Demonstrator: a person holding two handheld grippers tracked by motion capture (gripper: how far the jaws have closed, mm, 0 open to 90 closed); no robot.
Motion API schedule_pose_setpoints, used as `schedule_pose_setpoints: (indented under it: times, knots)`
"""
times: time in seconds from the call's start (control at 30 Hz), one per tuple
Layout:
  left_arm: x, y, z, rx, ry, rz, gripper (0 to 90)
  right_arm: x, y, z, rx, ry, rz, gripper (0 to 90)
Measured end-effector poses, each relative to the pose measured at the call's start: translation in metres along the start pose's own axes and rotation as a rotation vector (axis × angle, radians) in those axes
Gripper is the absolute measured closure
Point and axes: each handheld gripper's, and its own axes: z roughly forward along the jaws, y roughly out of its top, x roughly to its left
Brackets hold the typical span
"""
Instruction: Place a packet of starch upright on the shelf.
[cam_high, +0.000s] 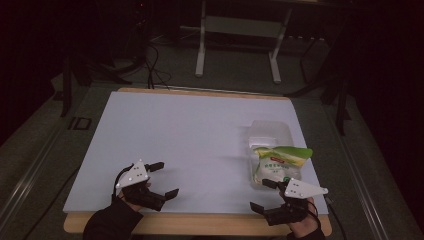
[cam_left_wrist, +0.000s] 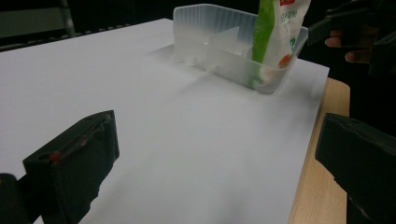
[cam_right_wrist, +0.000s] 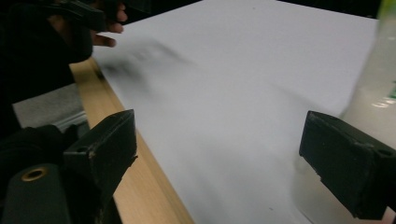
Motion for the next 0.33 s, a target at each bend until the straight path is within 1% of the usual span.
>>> schedule_pose_setpoints:
  times: [0.07, 0.17, 0.23, 0.33]
  knots:
    - [0.0003, -0.0007, 0.0002, 0.001, -0.001, -0.003, 0.1, -0.0020, -0.0012, -0.0009, 0.001, -0.013, -0.003, 11.0]
    - [0.0013, -0.0019, 0.0004, 0.002, -0.002, -0.005, 0.1, -0.0037, -0.0023, -0.0005, 0.014, -0.007, 0.001, 13.8]
    - [0.0016, -0.0022, 0.0004, 0.003, -0.002, -0.005, 0.1, -0.0033, -0.0022, 0.0007, 0.021, 0.000, -0.005, 13.7]
    - [0.0014, -0.0016, 0.0000, 0.001, -0.001, -0.002, 0.1, -0.0033, -0.0017, 0.0009, 0.019, 0.003, -0.010, 13.7]
